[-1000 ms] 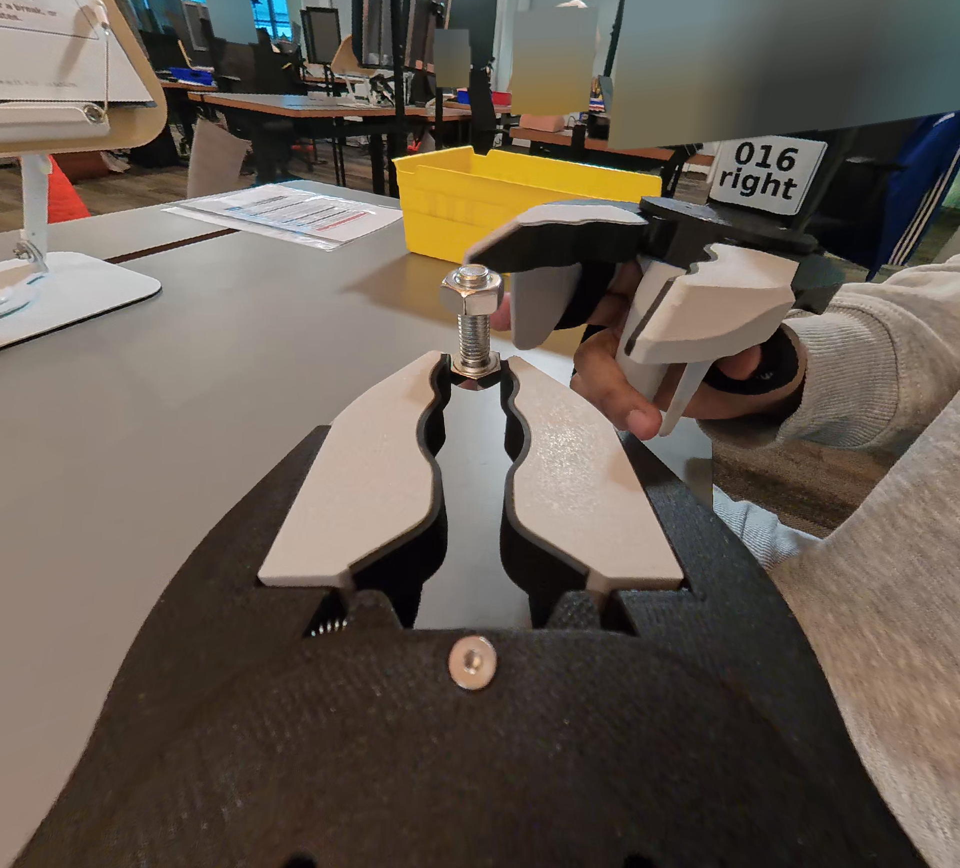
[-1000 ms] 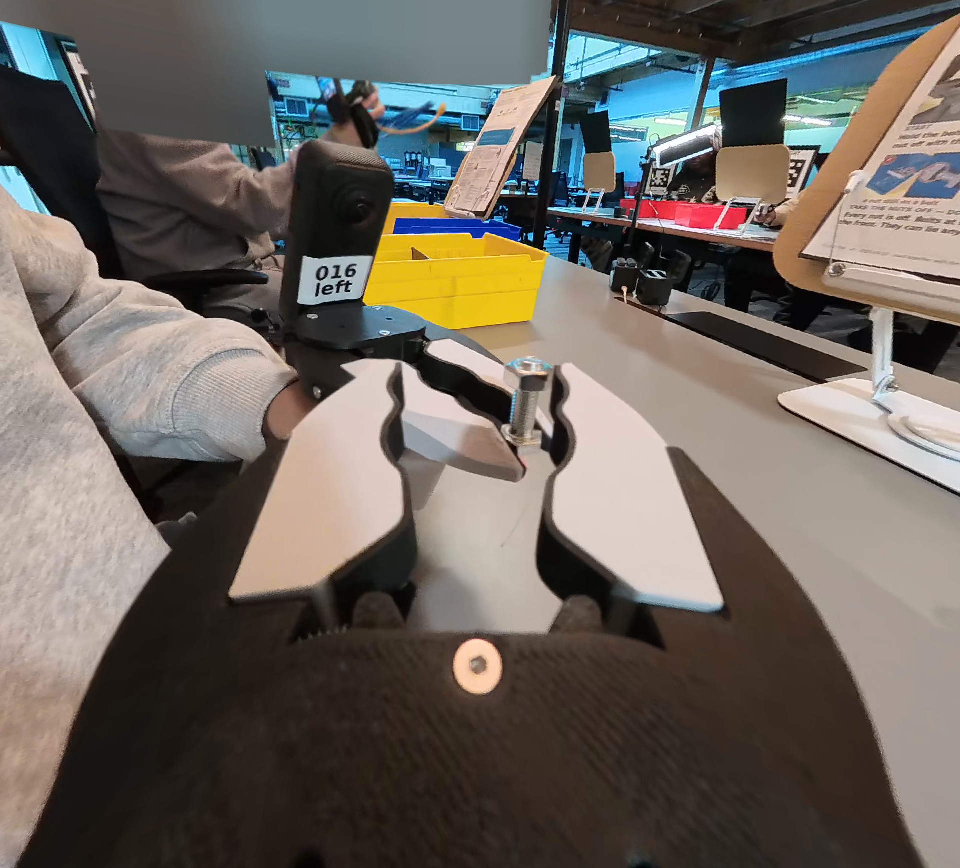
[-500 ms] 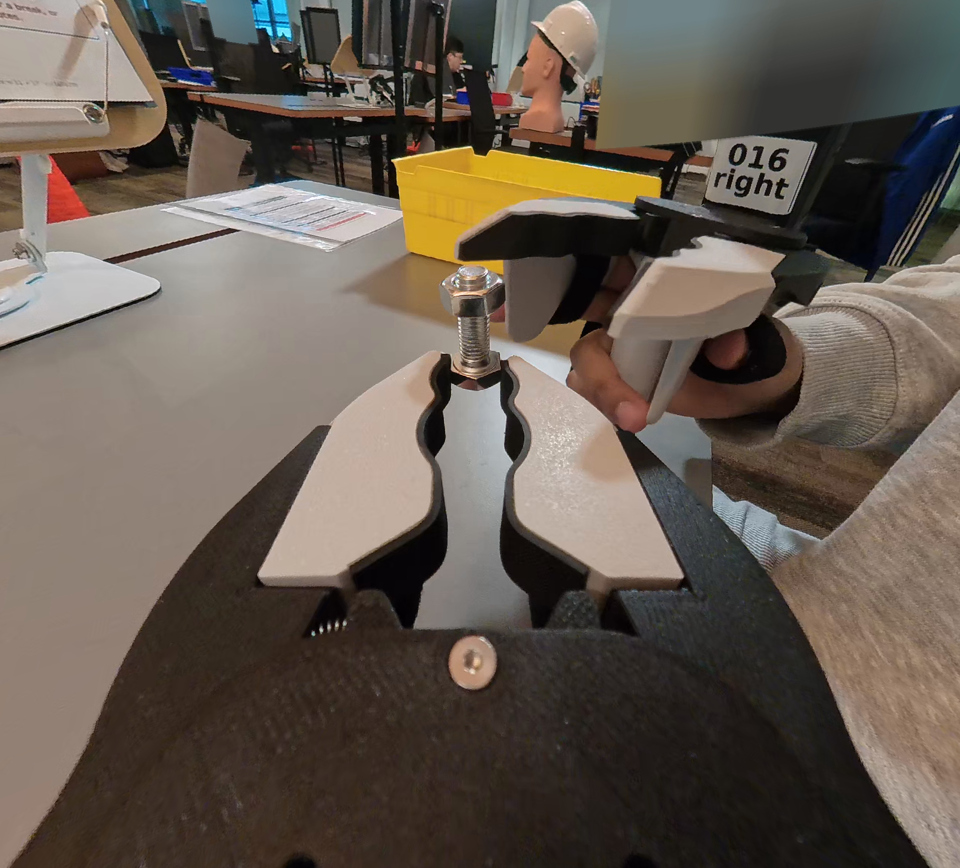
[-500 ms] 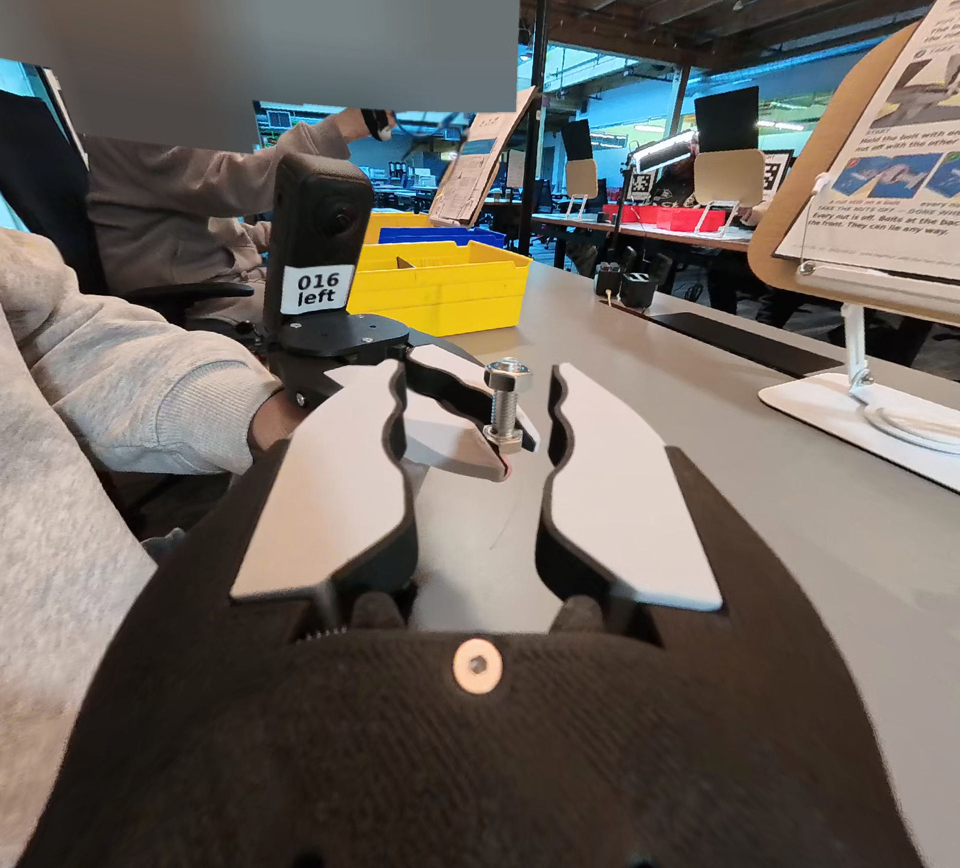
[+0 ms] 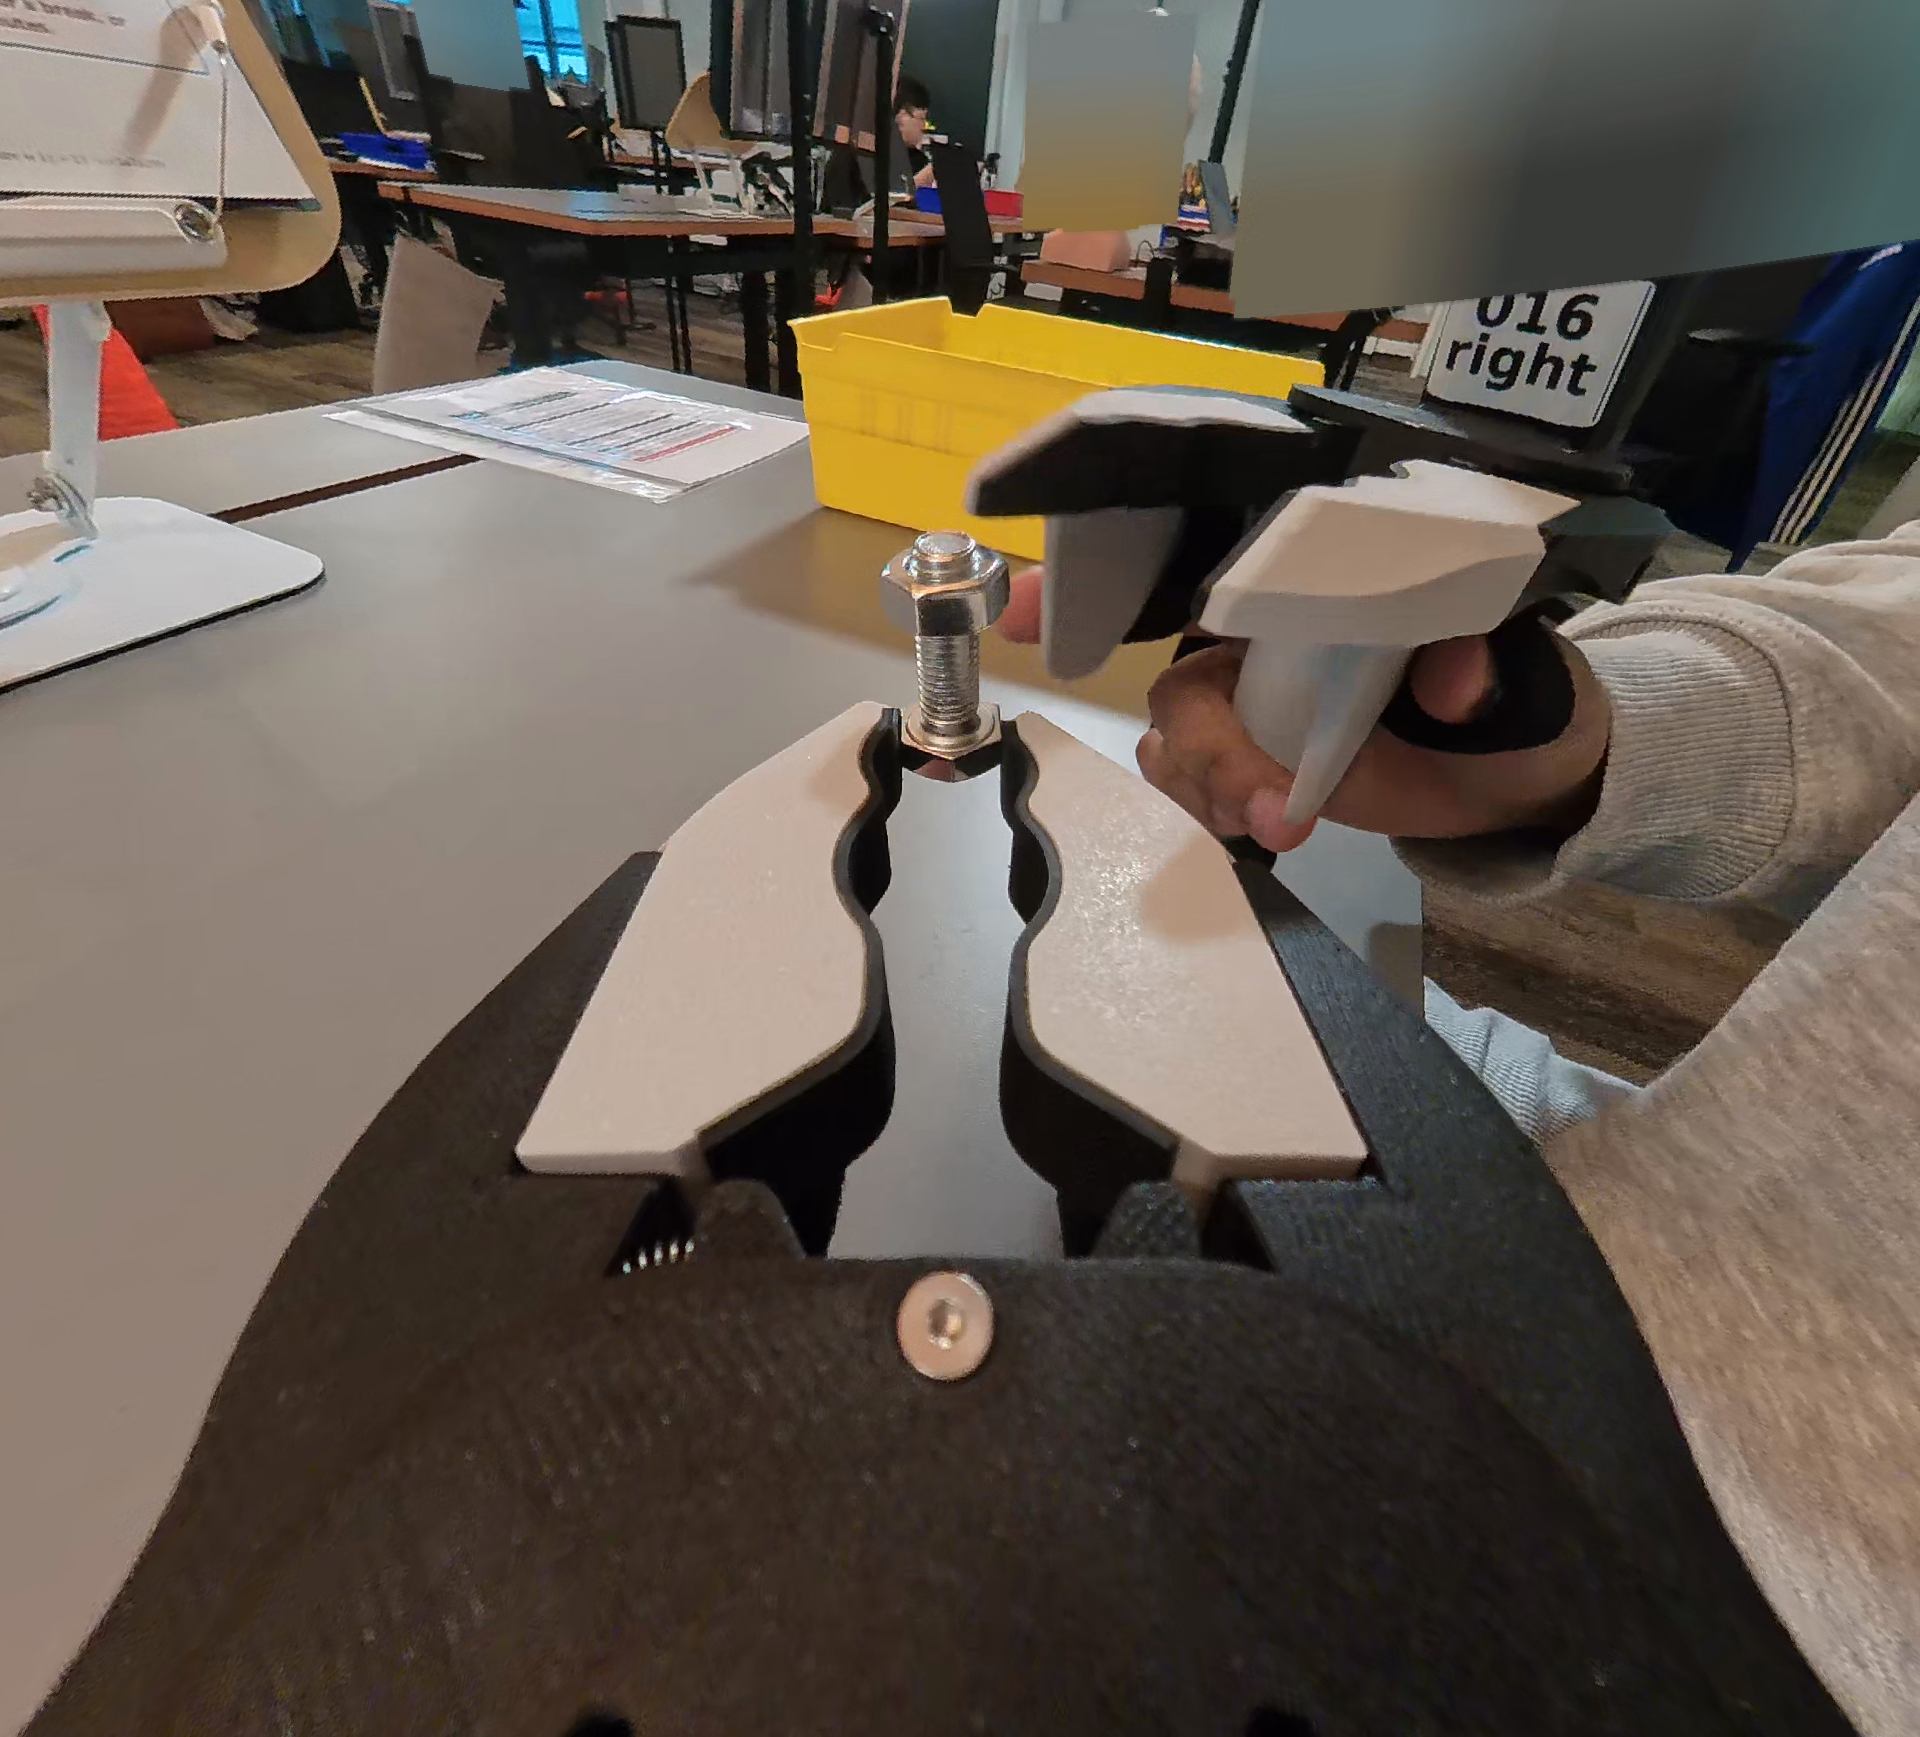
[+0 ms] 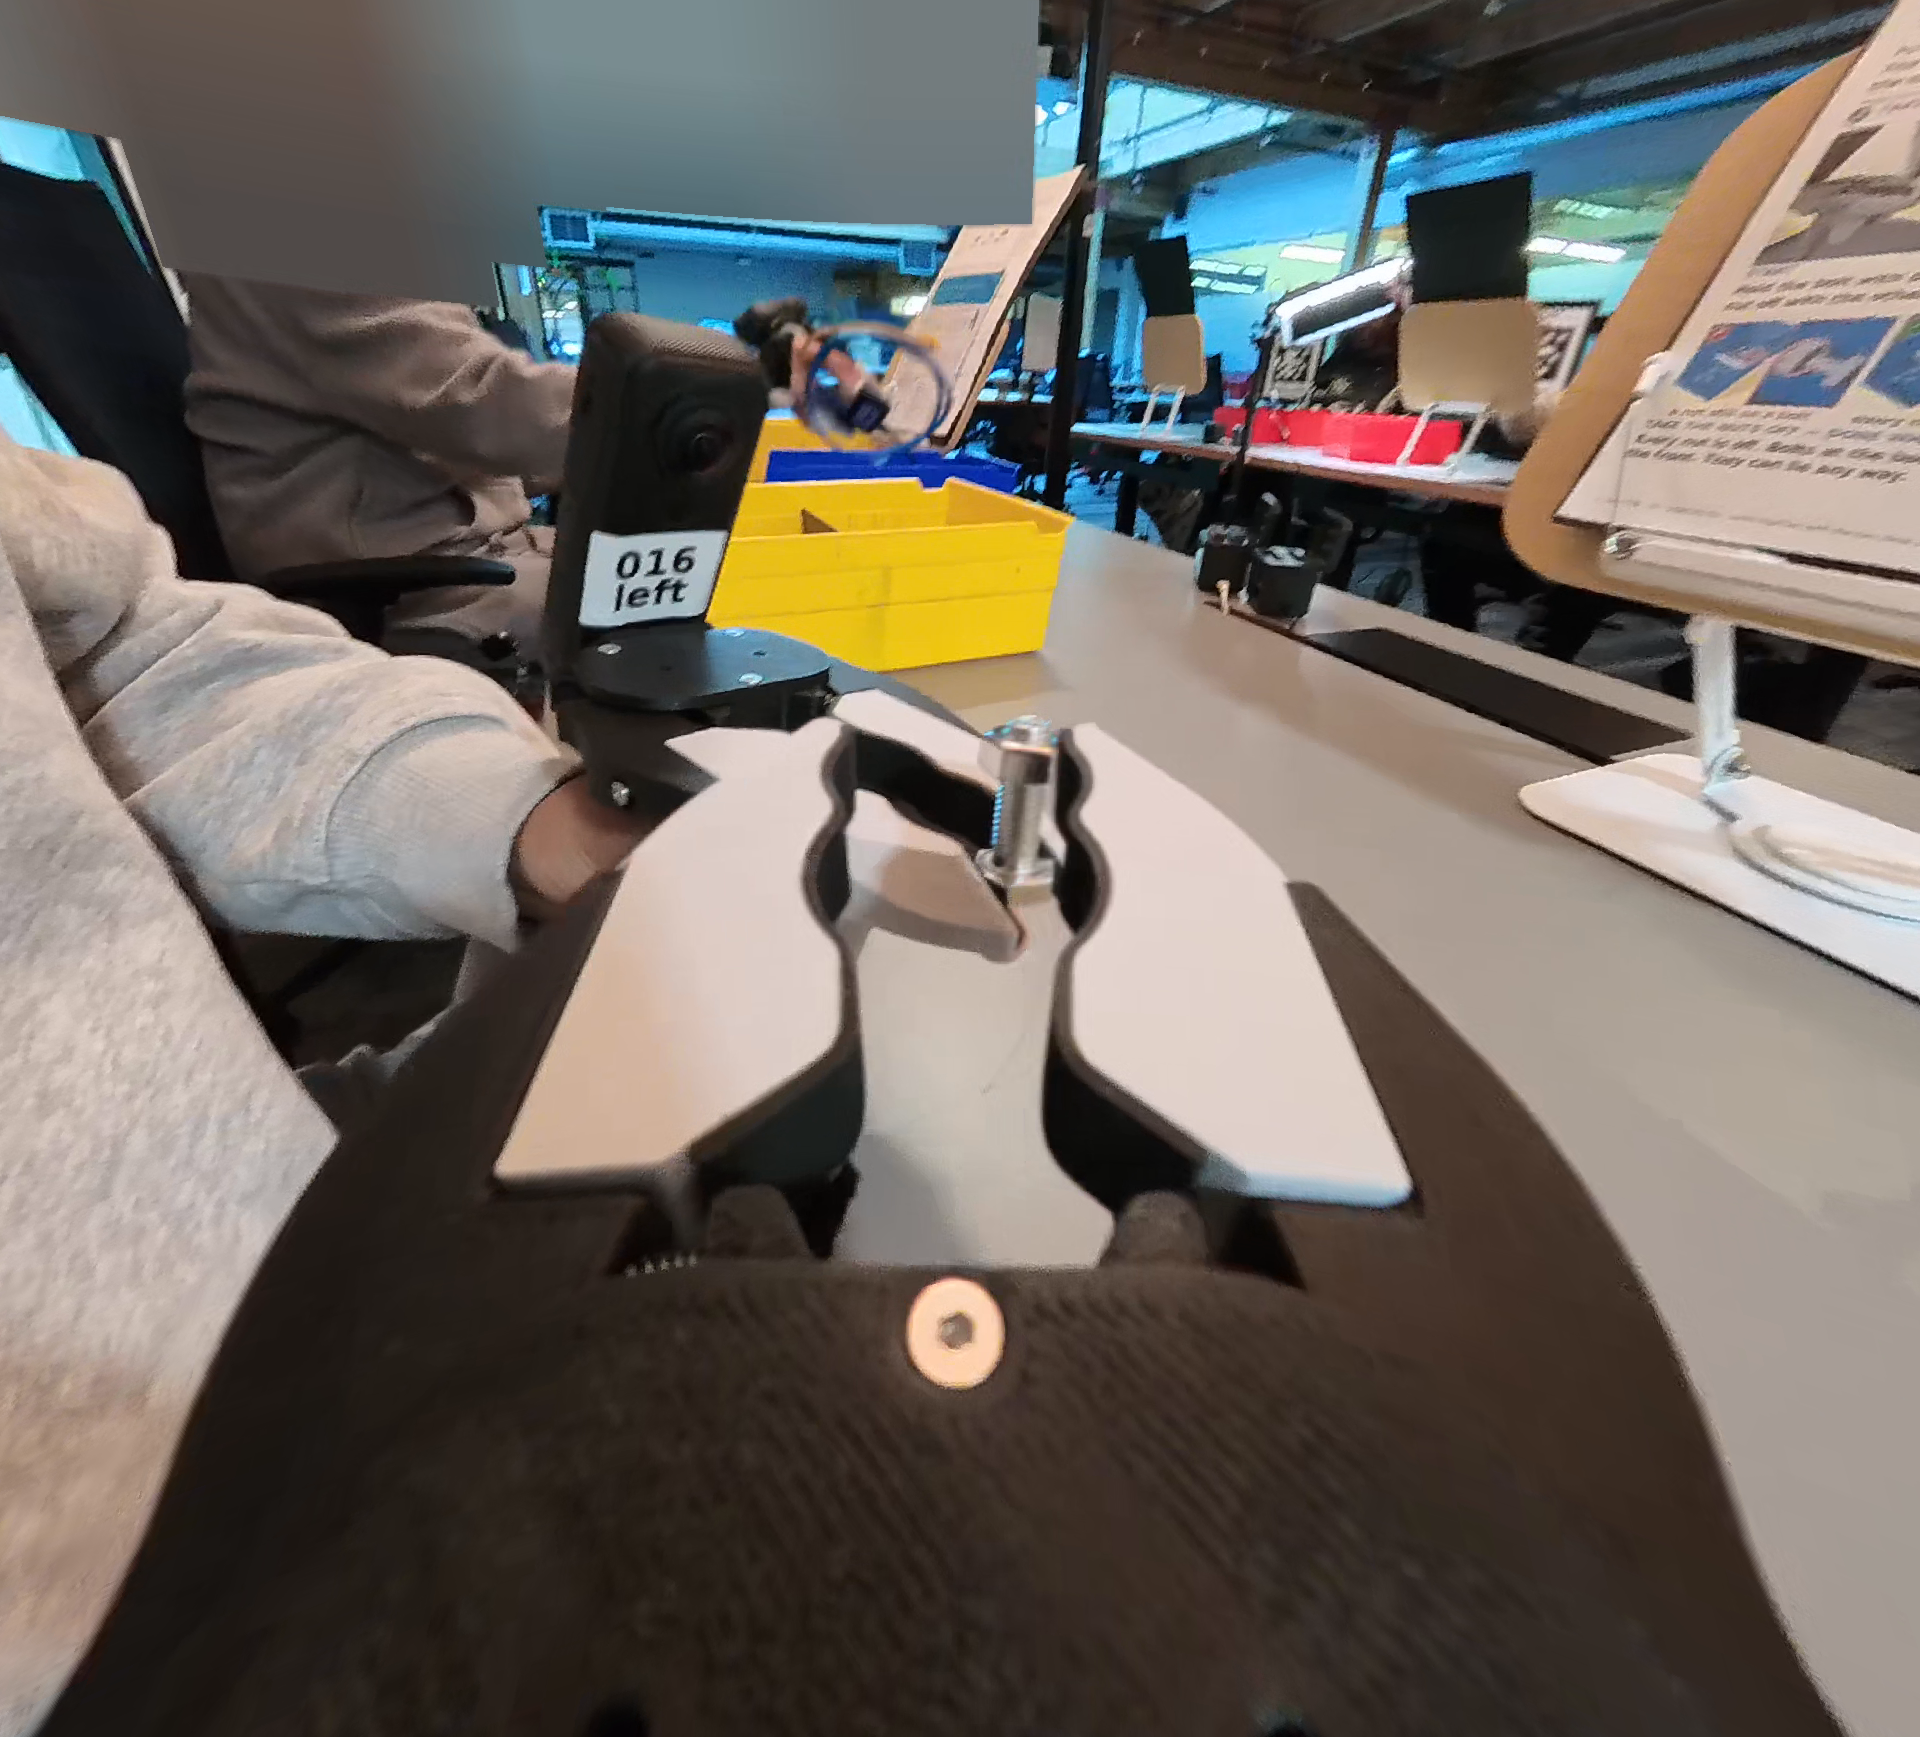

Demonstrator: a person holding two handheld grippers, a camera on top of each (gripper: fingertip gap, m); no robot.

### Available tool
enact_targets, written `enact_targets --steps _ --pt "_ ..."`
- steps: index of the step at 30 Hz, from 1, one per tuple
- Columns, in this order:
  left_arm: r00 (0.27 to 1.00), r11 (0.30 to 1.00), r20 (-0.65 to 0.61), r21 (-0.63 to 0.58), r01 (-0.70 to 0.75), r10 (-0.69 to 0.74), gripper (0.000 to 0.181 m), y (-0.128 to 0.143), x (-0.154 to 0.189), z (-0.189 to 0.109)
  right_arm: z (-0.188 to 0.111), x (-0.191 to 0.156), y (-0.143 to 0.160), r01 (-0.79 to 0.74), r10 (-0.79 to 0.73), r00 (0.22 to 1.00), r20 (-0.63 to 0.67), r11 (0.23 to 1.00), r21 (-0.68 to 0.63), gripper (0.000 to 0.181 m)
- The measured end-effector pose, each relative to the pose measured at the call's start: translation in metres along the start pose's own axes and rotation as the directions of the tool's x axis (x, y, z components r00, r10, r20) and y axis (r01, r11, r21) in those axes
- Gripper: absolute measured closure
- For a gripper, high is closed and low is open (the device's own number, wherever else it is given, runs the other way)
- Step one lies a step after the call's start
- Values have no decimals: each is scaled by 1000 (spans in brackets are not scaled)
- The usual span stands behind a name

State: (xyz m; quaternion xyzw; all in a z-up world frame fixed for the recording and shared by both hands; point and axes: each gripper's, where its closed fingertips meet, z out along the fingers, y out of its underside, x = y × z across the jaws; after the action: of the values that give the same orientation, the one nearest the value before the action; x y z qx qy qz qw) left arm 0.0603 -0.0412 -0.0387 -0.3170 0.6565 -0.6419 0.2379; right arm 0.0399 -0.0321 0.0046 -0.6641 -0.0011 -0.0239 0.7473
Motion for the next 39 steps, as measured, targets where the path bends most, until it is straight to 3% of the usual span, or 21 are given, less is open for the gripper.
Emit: enact_targets --steps 5,10,15,24,32,39 --pt "1000 1000 -2 -3 -10 10 162 0 1 0 5 -2 9 -48 49 999 19 999 -22 122" --pt "1000 1000 3 8 22 -23 162 -1 -3 -1 7 -9 11 28 -27 999 34 998 -49 127" --pt "997 997 3 17 71 -71 162 -1 -7 -2 7 -16 12 83 -80 995 55 994 -65 143" --pt "999 999 -3 7 33 -33 162 0 -2 0 10 -8 15 3 -2 1000 24 999 -45 110" --pt "998 998 2 15 63 -63 162 -1 -6 -1 8 -15 11 46 -44 998 53 998 -42 133" --pt "999 999 -4 6 33 -33 162 0 -2 0 6 -3 8 23 -23 1000 -2 1000 -18 122"
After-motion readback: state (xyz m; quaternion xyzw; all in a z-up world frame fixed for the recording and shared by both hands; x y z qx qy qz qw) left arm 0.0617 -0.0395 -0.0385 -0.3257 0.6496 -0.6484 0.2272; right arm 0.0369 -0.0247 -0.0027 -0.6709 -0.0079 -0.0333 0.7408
